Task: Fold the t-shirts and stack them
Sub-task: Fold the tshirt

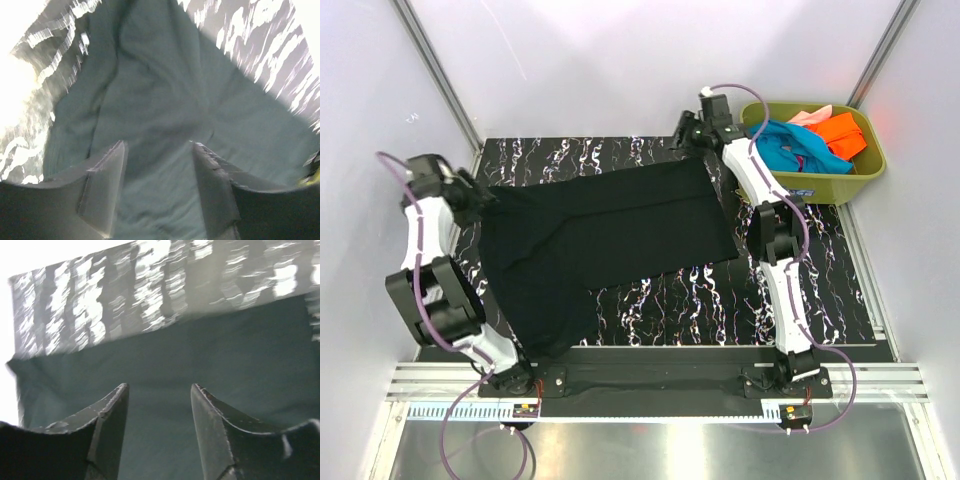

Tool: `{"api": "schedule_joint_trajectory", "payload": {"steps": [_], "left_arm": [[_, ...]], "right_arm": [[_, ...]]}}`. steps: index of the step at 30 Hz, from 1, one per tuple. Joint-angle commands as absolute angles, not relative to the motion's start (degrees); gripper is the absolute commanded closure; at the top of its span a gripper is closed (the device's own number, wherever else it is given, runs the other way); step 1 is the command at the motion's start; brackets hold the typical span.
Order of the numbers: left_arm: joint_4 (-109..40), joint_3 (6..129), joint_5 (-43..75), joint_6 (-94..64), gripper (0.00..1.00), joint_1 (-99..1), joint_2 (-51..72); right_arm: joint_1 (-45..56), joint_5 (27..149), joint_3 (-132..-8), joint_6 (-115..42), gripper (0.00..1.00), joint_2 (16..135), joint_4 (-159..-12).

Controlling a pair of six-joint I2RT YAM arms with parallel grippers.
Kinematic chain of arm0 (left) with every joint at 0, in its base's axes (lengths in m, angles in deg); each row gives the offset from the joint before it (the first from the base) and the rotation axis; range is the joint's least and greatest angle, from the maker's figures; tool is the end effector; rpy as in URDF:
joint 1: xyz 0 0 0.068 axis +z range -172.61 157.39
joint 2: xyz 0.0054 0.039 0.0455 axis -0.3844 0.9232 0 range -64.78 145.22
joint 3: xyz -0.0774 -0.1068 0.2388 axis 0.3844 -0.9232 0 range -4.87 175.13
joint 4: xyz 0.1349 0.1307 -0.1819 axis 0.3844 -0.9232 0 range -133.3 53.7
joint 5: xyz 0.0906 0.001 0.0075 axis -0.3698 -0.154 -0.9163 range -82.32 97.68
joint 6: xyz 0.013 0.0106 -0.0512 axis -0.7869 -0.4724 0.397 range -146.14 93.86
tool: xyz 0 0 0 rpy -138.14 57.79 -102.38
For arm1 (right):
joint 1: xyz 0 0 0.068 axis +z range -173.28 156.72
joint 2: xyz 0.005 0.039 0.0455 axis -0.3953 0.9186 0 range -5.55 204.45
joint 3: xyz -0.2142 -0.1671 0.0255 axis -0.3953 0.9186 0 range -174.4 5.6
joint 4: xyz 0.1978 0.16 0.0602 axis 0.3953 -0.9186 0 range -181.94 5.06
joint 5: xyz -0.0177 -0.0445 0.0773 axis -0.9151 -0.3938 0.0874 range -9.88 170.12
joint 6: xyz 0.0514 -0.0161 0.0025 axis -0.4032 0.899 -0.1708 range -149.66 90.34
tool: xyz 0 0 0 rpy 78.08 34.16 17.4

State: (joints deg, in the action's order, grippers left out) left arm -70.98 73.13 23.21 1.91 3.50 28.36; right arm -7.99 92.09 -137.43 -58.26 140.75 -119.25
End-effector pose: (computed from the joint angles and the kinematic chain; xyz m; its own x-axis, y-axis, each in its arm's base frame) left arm 0.3243 0.1483 0.2884 -0.4790 -0.7394 -0.4731 -0.5600 0.6725 -0.4839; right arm 0.5517 0.1584 0.2395 -0.7159 0.2898 -0.6352 -0.0840 0.8674 0.4905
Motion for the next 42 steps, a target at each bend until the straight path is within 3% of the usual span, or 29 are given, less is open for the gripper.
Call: {"api": "schedule_joint_trajectory", "payload": {"steps": [1, 8, 18, 21, 26, 32, 42], "left_arm": [[-75.75, 68.62, 16.31, -5.74, 0.31, -3.34, 24.87], [-80.33, 67.73, 0.16, -12.51, 0.35, -18.73, 28.20], [-80.60, 74.05, -4.02, -17.35, 0.40, -20.67, 40.06], [-81.73, 76.25, -2.44, -17.79, 0.46, -20.67, 42.61], [-84.20, 79.77, 0.12, -17.53, 0.78, -20.50, 44.91], [-85.43, 81.44, -2.15, -16.13, 1.00, -20.23, 45.08], [-86.05, 92.15, -4.54, -16.48, 1.00, -15.41, 54.48]], "right_arm": [[-3.52, 97.69, -131.55, -54.97, 0.39, 131.22, -120.72], [1.93, 103.77, -114.66, -57.17, 0.37, 120.24, -116.06], [8.18, 108.15, -101.46, -59.45, 0.37, 115.47, -110.18], [9.06, 112.72, -100.58, -63.92, 0.44, 117.67, -104.66], [11.16, 118.79, -101.36, -75.27, 0.58, 123.99, -92.00], [14.51, 121.78, -106.37, -84.93, 0.67, 132.60, -80.14], [15.65, 122.49, -114.20, -92.85, 0.69, 140.88, -75.71]]}}
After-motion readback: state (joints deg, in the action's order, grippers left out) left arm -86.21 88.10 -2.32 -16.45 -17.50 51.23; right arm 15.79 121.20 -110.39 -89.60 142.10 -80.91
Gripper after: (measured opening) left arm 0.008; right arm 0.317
